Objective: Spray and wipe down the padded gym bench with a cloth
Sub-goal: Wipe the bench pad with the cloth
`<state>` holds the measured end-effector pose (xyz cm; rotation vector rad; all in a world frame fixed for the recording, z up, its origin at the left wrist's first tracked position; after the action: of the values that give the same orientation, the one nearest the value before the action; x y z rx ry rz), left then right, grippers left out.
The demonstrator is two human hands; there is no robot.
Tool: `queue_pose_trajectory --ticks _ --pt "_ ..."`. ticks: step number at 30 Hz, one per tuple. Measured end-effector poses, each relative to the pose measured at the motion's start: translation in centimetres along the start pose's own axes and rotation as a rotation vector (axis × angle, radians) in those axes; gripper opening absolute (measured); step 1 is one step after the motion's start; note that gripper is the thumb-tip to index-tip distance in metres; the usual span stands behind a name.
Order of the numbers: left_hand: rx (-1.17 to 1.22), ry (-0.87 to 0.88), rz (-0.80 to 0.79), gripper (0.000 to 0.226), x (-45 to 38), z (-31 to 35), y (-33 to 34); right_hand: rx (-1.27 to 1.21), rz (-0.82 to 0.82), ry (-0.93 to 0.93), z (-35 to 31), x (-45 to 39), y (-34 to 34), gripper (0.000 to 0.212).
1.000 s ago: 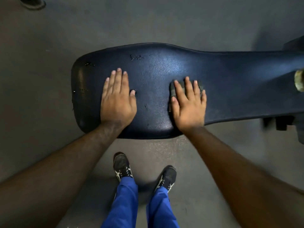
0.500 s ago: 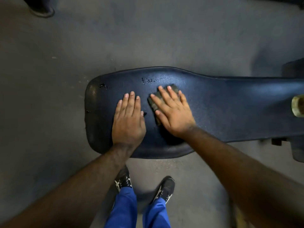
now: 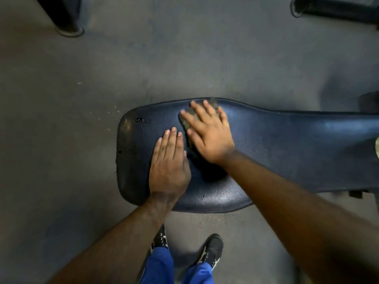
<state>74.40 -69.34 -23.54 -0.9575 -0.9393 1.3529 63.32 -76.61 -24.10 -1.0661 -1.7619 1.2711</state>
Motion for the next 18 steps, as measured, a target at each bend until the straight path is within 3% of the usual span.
queue_pose_trajectory --ticks 1,2,5,6,8,10,11,14,15,18 --pt "0.003 -0.001 -0.001 0.052 0.1 0.0 0.0 -0.005 -0.041 -0.12 -0.1 0.9 0.1 0.053" --pt "0.005 -0.002 -0.003 0.052 0.1 0.0 0.0 -0.003 -0.035 -0.123 1.2 1.1 -0.3 0.054" --pt "0.012 -0.003 -0.002 0.051 0.0 0.0 0.1 -0.043 0.094 0.392 6.0 1.6 -1.0 0.058" --pt "0.017 -0.002 0.0 0.051 0.0 0.0 0.0 -0.039 0.094 0.44 4.5 2.1 -0.6 0.058" --pt "0.033 0.007 0.002 0.052 -0.1 0.1 0.0 -0.014 0.058 0.155 -0.7 3.6 0.3 0.055" --pt "0.037 0.008 0.007 0.053 0.0 0.0 -0.1 -0.018 -0.037 -0.114 -1.6 5.9 0.8 0.054" --pt "0.04 0.006 0.011 0.053 0.0 -0.1 -0.1 -0.006 -0.024 -0.077 0.1 6.2 0.3 0.055" --pt "0.059 -0.002 0.008 0.054 -0.1 0.0 -0.1 -0.022 0.107 0.442 3.8 7.8 -0.3 0.06" --pt "0.066 -0.003 0.008 0.054 -0.2 -0.1 -0.1 -0.022 0.093 0.45 1.7 8.3 0.3 0.06" --pt "0.186 0.019 0.019 0.052 -0.2 -0.2 -0.9 0.012 -0.023 -0.072 -3.9 11.2 1.9 0.056"
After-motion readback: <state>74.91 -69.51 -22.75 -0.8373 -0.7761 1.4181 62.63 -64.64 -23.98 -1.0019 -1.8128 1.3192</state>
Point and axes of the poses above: each hand's wrist, its own x-axis away from the middle knuckle, its own y-axis out of the palm, z = x × y, the point moved 9 cm from there along -x, towards the middle knuckle, and after that the axes turned 8 degrees about -y, right-handed, at the moved point
